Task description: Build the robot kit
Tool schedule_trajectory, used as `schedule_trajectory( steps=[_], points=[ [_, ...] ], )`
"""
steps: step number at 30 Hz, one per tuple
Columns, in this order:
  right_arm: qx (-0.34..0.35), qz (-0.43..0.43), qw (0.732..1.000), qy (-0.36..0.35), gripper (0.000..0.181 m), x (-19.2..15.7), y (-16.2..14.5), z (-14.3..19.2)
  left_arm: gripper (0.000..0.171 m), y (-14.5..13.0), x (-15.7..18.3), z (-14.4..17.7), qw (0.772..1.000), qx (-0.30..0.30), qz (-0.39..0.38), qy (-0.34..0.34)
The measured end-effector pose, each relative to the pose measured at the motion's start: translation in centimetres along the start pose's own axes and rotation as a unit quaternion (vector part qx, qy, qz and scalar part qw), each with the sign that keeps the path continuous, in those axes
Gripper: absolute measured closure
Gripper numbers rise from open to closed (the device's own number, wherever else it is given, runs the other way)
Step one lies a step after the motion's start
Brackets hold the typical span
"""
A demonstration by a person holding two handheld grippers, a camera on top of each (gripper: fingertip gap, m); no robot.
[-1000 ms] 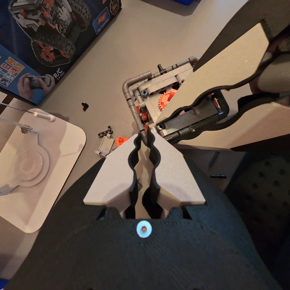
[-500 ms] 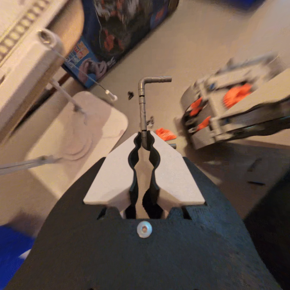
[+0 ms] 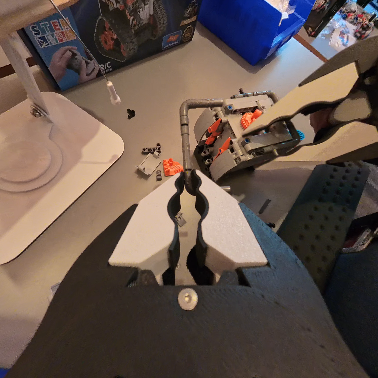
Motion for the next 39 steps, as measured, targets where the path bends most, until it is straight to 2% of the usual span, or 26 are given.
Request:
schedule_trajectory(
  steps=[1,6,9,12,14,19,22,26,30,32,34,39],
  points=[
    [0.007,-0.005,1.0,0.003,0.133,0.1,0.2,0.4,0.166,-0.1,0.1,0.2,1.0,0.006,0.004,0.001],
    [0.083,-0.068,0.994,0.008,0.141,0.3,3.6,3.3,0.166,-0.7,1.6,1.3,0.999,0.017,-0.042,0.023],
    [0.101,-0.114,0.988,-0.012,0.15,1.4,4.8,2.9,0.166,-0.2,3.2,2.1,0.996,0.042,-0.076,0.028],
    [0.105,-0.158,0.982,0.013,0.157,1.4,5.3,1.8,0.166,0.3,4.2,2.9,0.993,0.061,-0.098,0.035],
    [0.124,-0.159,0.979,0.02,0.173,1.1,6.3,1.9,0.166,0.2,4.3,3.4,0.991,0.063,-0.11,0.04],
    [0.127,-0.148,0.98,0.036,0.177,0.6,7.6,1.6,0.166,-0.2,4.4,4.6,0.989,0.085,-0.113,0.033],
    [0.117,-0.11,0.986,0.049,0.178,0.0,8.2,1.3,0.153,-0.9,4.8,5.4,0.99,0.092,-0.104,-0.001],
    [0.115,-0.044,0.987,0.102,0.178,-2.3,9.3,1.0,0.138,-0.1,4.8,7.7,0.986,0.135,-0.054,-0.083],
    [0.114,0.035,0.982,0.144,0.178,-4.9,10.4,0.6,0.143,0.5,5.4,8.7,0.973,0.147,-0.007,-0.179],
    [0.114,0.06,0.98,0.154,0.177,-5.7,10.8,0.4,0.158,0.1,5.7,8.8,0.963,0.146,0.023,-0.224],
    [0.118,0.068,0.976,0.172,0.177,-6.2,11.1,0.3,0.165,0.0,5.6,9.2,0.951,0.161,0.054,-0.257],
    [0.117,0.044,0.97,0.206,0.177,-6.8,11.4,0.0,0.166,-0.6,5.4,9.7,0.948,0.165,0.062,-0.266]
  ],
)
Point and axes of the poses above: each gripper's, where its closed fingertips meet, z back along the fingers, y out of its top, x = y × z across the jaws, the point moved 2 cm from there along z, back along the fingers, and after that the axes turned 3 degrees about -y, right-handed, at the moved point
